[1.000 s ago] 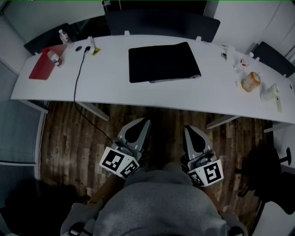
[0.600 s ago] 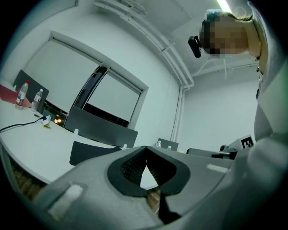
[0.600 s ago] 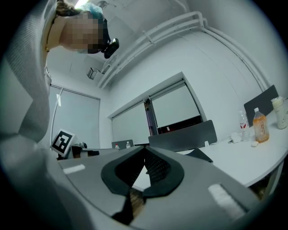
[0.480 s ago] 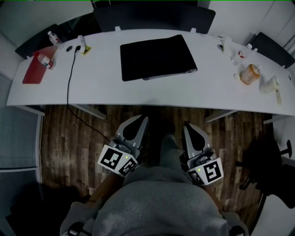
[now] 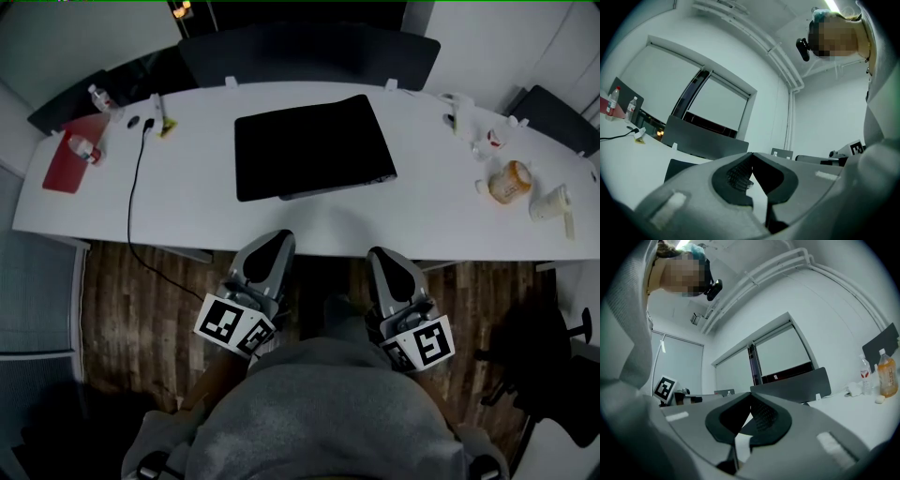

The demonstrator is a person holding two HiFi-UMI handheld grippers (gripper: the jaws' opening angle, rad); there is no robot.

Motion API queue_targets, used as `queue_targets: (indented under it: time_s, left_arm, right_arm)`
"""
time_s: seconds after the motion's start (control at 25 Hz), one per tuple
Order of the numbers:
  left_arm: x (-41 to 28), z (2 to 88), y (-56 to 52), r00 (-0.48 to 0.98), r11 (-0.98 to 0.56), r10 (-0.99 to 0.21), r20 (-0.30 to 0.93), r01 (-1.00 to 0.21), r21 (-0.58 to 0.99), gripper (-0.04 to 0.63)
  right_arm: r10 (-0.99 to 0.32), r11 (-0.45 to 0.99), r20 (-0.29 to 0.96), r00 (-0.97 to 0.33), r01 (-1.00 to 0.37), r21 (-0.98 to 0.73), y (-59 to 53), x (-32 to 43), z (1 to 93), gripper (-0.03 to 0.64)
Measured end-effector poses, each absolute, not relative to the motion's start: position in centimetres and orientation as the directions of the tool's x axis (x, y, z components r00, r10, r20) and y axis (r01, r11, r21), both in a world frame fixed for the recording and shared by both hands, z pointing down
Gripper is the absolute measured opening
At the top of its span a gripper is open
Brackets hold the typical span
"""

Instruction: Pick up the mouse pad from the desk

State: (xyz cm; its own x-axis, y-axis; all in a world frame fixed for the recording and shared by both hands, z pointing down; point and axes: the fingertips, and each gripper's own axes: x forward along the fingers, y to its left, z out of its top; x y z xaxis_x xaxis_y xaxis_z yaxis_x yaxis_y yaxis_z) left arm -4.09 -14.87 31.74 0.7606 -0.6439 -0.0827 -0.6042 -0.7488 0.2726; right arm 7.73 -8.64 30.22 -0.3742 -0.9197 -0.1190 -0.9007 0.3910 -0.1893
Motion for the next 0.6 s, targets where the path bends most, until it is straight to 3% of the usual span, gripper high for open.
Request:
queue_targets:
  time_s: [0.6]
  left_arm:
    - [1.8, 29.6, -25.5, 0.730, -0.727, -0.677, -0.094, -0.642, 0.245, -0.002]
  right_arm:
    - [-0.921, 0.386, -0.143, -0.363, -0.902, -0.196, -20.1, 15.9, 29.2, 0.003]
